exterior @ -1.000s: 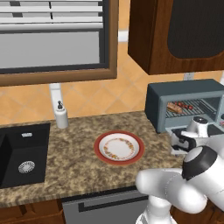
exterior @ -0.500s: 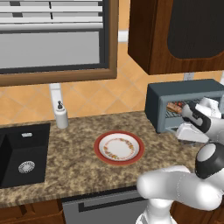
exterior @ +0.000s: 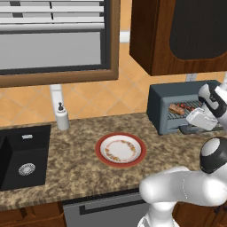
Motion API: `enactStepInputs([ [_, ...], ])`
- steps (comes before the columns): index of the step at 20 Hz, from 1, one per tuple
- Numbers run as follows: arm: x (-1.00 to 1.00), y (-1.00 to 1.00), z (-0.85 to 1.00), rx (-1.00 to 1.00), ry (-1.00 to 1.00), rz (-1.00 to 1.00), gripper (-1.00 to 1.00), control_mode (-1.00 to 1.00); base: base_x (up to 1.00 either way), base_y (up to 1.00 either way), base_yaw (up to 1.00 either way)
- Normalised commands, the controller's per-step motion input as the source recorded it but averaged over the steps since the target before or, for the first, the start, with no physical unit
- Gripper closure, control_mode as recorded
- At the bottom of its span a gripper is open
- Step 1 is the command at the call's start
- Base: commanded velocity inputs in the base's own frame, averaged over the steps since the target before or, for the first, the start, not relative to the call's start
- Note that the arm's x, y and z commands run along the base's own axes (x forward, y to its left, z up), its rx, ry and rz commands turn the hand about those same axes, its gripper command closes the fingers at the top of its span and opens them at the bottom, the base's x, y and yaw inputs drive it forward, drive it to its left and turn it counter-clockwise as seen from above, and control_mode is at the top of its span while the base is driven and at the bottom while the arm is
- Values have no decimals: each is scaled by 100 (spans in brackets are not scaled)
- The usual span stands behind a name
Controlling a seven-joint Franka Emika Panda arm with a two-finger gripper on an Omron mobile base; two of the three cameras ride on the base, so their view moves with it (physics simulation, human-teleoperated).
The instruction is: Pick up the kebab skewer and baguette bread, and place them inside the toaster oven. Close the toaster oven door and start by setting the timer.
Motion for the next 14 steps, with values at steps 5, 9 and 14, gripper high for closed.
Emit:
enactStepInputs([
  [5, 54, 53, 12, 0, -55, 0, -100, -100, 0, 0, 0],
  [9, 36, 45, 7, 0, -49, 0, -100, -100, 0, 0, 0],
  [14, 33, 39, 4, 0, -39, 0, -100, -100, 0, 0, 0],
])
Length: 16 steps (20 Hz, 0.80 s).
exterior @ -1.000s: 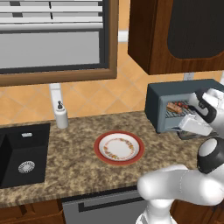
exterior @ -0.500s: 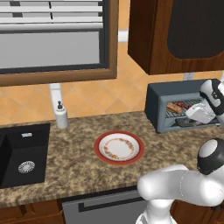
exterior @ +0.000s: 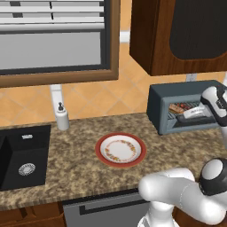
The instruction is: Pick up the kebab skewer and baguette bread, and place them inside the toaster oven. Close the toaster oven door and start by setting the timer.
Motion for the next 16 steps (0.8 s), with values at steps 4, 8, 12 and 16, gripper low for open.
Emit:
enactStepInputs([
  [4, 38, 12, 11, 0, -31, 0, -100, -100, 0, 0, 0],
  [8, 19, 0, 51, 0, -20, 0, -100, -100, 0, 0, 0],
  [12, 44, 0, 19, 0, -6, 0, -100, -100, 0, 0, 0],
  [16, -71, -9, 81, 0, 0, 0, -100, -100, 0, 0, 0],
])
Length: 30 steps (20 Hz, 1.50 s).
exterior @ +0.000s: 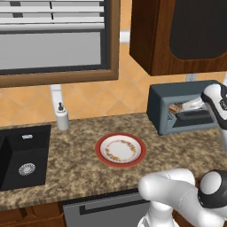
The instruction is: Pick up the kebab skewer and baguette bread, and place them inside the toaster oven. Close the toaster oven door and start by setting the timer.
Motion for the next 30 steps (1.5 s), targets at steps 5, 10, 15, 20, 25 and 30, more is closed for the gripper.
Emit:
enactStepInputs([
  [5, -100, -32, -7, 0, -4, 0, -100, -100, 0, 0, 0],
  [10, -67, -24, -38, 0, -23, 0, -100, -100, 0, 0, 0],
  [15, 20, -43, -35, 0, -16, 0, -100, -100, 0, 0, 0],
  [20, 14, -35, -40, 0, -9, 0, -100, -100, 0, 0, 0],
  [25, 38, -21, -37, 0, -7, 0, -100, -100, 0, 0, 0],
  [30, 57, 0, -6, 3, -15, 0, -100, -100, 0, 0, 0],
])
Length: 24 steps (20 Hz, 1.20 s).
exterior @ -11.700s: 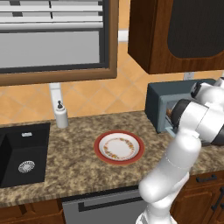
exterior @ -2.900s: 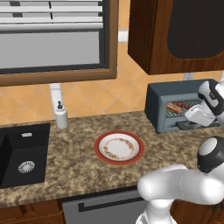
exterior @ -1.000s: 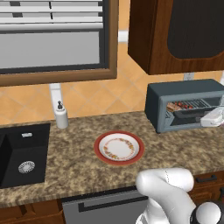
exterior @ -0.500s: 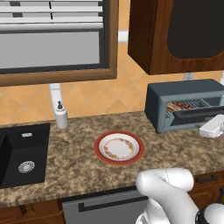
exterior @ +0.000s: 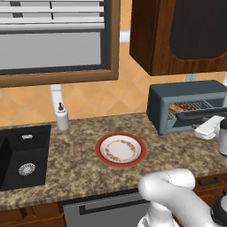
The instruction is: Pick up the kebab skewer and baguette bread, and place them inside the toaster oven. Close the toaster oven door and start by setting the timer.
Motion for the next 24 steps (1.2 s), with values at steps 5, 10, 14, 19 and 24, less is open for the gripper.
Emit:
enactStepInputs([
  [5, 46, 0, 0, 7, -16, 0, -100, -100, 0, 0, 0],
  [10, 63, 0, 0, 4, -9, 0, -100, -100, 0, 0, 0],
  [14, 59, 0, 0, 2, -3, 0, -100, -100, 0, 0, 0],
  [19, 21, 0, 0, 1, 0, 0, -100, -100, 0, 0, 0],
  [24, -19, 0, 0, 0, 0, 0, -100, -100, 0, 0, 0],
])
